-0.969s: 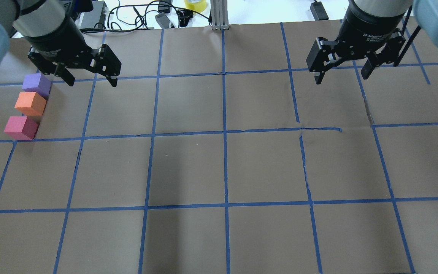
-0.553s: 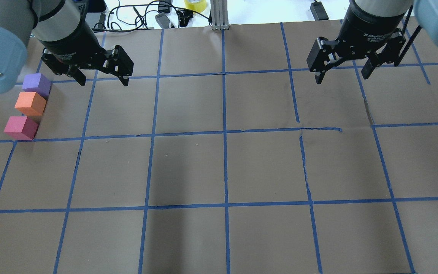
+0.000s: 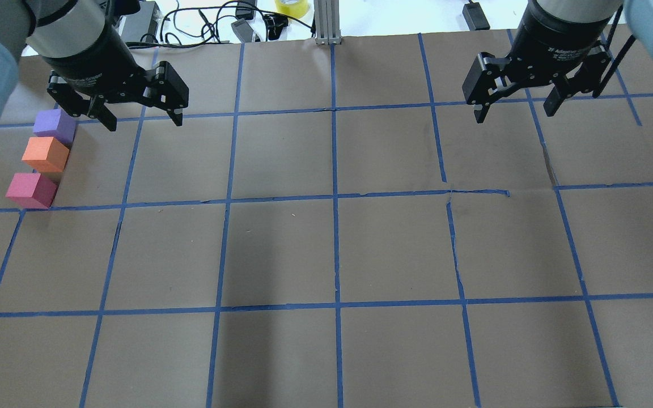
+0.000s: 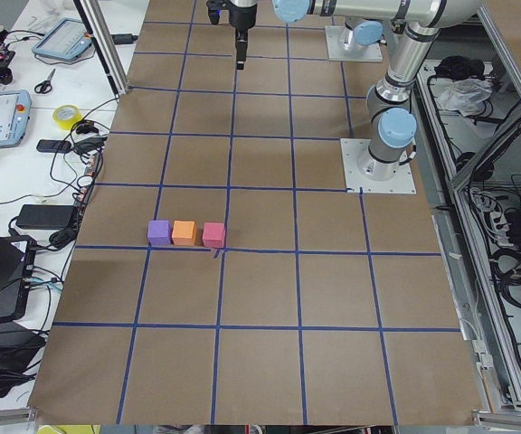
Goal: Arrange blocks in a line
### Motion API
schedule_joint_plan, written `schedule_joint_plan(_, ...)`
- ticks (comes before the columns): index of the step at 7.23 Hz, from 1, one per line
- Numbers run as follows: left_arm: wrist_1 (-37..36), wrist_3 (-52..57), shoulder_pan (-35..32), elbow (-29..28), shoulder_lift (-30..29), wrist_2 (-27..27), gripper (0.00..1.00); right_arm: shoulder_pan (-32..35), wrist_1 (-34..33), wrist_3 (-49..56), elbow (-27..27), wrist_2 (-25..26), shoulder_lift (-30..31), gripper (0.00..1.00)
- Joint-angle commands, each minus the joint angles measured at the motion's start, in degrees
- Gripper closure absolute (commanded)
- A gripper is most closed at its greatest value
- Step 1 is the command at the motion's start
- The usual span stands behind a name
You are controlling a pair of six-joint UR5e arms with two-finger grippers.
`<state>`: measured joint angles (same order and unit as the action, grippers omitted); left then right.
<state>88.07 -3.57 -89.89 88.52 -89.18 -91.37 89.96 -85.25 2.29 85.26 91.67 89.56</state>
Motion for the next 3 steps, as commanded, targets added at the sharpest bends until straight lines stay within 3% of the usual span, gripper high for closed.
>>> schedule_joint_plan(1, 3.59, -0.48, 0.15, -0.63, 0.23, 0.23, 0.00, -0.04, 0.00, 0.00, 0.00, 0.00, 0.00, 0.00)
schedule_joint_plan(3, 3.60, -0.39, 0.07, -0.54, 0.23, 0.41, 0.00, -0.04, 0.00, 0.00, 0.00, 0.00, 0.00, 0.00)
